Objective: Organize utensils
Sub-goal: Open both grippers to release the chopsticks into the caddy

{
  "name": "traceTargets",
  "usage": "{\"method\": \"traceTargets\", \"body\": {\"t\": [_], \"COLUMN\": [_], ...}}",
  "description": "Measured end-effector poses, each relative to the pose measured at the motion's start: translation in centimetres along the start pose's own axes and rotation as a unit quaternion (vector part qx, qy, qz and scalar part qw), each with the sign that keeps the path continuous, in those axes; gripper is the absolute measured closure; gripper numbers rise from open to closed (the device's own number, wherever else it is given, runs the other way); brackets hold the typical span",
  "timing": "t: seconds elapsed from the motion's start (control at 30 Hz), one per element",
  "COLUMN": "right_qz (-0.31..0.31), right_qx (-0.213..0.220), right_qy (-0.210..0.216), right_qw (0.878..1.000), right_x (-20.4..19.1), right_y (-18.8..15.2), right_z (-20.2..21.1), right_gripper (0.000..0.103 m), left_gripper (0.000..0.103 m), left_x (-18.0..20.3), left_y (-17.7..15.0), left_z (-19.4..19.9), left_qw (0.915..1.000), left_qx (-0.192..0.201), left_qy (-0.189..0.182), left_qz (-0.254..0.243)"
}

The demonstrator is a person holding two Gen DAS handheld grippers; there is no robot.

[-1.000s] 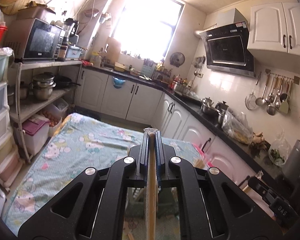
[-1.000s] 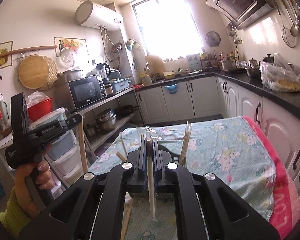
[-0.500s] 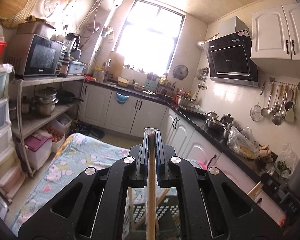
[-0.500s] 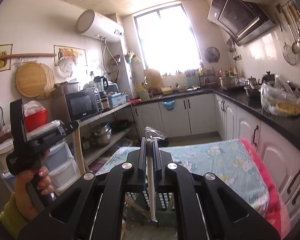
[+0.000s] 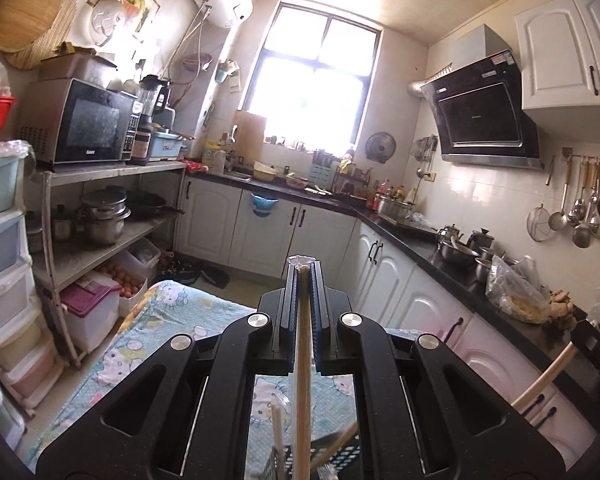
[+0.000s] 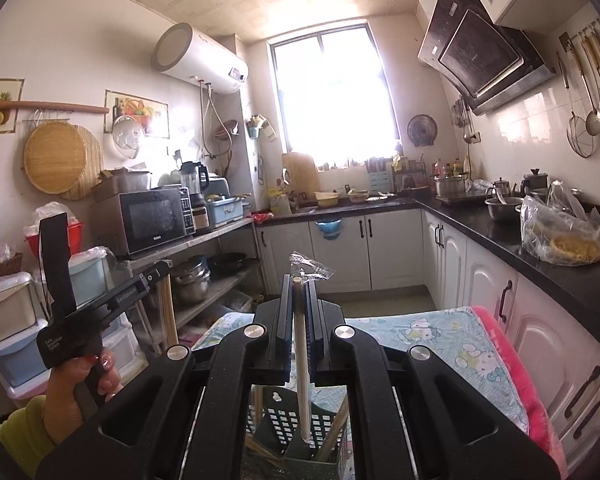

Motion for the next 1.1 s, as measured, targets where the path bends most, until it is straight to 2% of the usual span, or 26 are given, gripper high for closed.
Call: {"method": "traceTargets", "body": {"t": [0.3,0.6,0.9,1.0,1.07,1.1], "right_qz": [-0.019,-0.025,-0.035,-0.037,-0.041,-0.043], "right_qx": [-0.022,-0.059,-0.070,-0.074,-0.077,-0.077], "right_qy": [0.005,-0.010,-0.023,-0.024,-0.025,-0.025], "right_qw": [1.000,0.998,0.997,0.996,0.996,0.996], "right_x": [1.2,2.2,2.7,2.8,2.9,3.0], "right_y": [-2.2,-5.5,-7.2,-7.5,-7.7,-7.8], "right_z": [-2.5,-4.5,-4.4,-4.2,-4.0,-4.0], "right_gripper": [0.097,0.097,0.097,0.096,0.087,0.084], "left_gripper": [0.100,0.100,0.099,0.086,0.075,0.074], "left_x": [-0.5,-0.9,-1.6,-2.2,-2.6,-2.9], "left_y": [-2.0,-4.6,-6.5,-7.2,-7.5,-7.7], "left_z": [-2.0,-2.7,-1.8,-1.5,-1.1,-0.9], "left_qw": [0.9998,0.9999,0.9999,0.9996,0.9992,0.9990], "left_qx": [0.015,0.009,-0.006,-0.022,-0.031,-0.035], "left_qy": [0.001,-0.005,-0.010,-0.008,-0.009,-0.007], "left_qz": [0.010,0.004,0.011,0.016,0.023,0.026]}}
Point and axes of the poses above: each gripper's, at about its wrist camera, not at the fingertips, and z roughly against the way its jaws point, x to its right, y to its top, the point moved 9 cm from there along -z, roughly the way its jaws point, and after that the axes turned 10 degrees about y, right-handed, at the moved point
